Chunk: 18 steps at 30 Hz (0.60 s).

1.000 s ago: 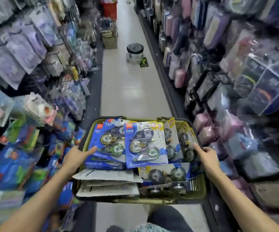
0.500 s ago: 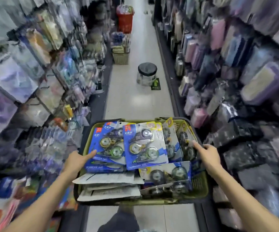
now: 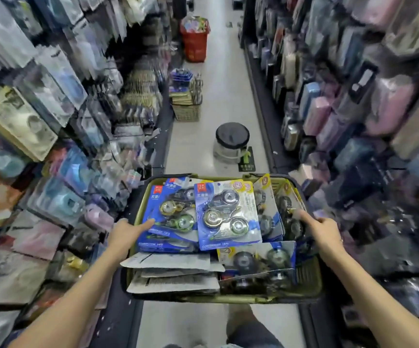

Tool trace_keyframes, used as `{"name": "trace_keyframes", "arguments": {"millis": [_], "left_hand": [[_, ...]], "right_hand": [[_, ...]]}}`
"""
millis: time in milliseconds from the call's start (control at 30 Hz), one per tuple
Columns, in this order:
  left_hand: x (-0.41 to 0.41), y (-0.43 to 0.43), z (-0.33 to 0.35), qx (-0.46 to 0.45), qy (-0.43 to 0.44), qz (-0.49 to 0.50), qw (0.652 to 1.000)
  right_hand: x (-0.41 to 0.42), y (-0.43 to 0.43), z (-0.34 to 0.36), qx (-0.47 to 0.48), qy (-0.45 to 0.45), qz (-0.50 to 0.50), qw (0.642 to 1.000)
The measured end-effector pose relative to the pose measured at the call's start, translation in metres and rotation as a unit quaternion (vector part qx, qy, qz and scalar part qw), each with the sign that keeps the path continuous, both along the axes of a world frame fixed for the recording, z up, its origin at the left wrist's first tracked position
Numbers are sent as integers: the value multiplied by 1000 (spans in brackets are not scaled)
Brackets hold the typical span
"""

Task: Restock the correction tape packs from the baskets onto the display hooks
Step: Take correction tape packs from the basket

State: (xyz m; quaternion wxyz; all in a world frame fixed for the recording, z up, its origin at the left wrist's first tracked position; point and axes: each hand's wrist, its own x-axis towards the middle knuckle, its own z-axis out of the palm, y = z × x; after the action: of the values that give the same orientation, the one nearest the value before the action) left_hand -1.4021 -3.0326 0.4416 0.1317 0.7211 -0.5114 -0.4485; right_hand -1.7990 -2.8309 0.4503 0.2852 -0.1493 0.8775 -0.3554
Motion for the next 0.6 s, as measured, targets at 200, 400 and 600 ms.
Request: {"name": "trace_keyframes", "arguments": {"millis": [200, 400, 600], "left_hand": [[-82, -121, 3, 9, 36, 105, 994], [-142, -231, 13, 4, 46, 182, 982], [-179, -339, -1, -8, 55, 208, 977]], "right_hand": [[-95, -173, -2, -17, -18, 47, 999], [-163, -345, 16, -30, -23, 122, 992], [-205, -506, 14, 5, 11, 187, 982]]}}
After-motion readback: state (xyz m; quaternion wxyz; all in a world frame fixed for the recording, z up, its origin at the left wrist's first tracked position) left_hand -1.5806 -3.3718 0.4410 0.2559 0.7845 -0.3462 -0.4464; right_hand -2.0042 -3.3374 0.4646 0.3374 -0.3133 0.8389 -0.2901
